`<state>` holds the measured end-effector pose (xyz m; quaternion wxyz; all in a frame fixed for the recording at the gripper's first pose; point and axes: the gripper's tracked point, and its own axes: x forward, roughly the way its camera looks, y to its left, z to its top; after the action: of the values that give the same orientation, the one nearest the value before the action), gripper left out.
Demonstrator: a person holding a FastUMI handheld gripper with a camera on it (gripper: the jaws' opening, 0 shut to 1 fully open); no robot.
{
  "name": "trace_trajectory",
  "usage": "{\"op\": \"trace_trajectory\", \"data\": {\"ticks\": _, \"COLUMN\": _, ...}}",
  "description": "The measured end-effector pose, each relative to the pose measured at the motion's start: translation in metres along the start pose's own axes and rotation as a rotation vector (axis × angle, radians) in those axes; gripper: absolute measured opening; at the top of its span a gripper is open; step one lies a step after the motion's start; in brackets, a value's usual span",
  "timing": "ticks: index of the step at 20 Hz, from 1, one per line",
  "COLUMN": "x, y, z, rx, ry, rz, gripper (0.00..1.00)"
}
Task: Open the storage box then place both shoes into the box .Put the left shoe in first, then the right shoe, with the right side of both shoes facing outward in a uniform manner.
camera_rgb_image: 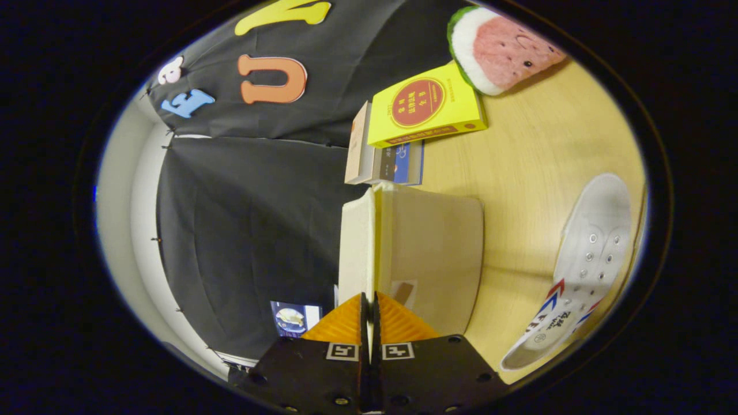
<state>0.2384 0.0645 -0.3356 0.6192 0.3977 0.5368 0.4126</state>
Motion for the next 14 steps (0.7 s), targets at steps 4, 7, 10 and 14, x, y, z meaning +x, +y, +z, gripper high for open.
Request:
{"op": "trace_trajectory", "data": {"ticks": 4, "x": -0.005, "y": 0.035, "z": -0.001, "rx": -0.067, "ry": -0.044, "rz": -0.059, "gripper": 0.0}}
{"op": "trace_trajectory", "data": {"ticks": 7, "x": -0.001, "y": 0.065, "z": -0.005, "rx": -0.087, "ry": -0.067, "rz": -0.073, "gripper": 0.0}}
{"op": "trace_trajectory", "data": {"ticks": 10, "x": 0.008, "y": 0.091, "z": -0.003, "rx": -0.116, "ry": -0.088, "rz": -0.11, "gripper": 0.0}}
{"op": "trace_trajectory", "data": {"ticks": 14, "x": 0.029, "y": 0.138, "z": -0.003, "rx": -0.133, "ry": -0.107, "rz": -0.103, "gripper": 0.0}}
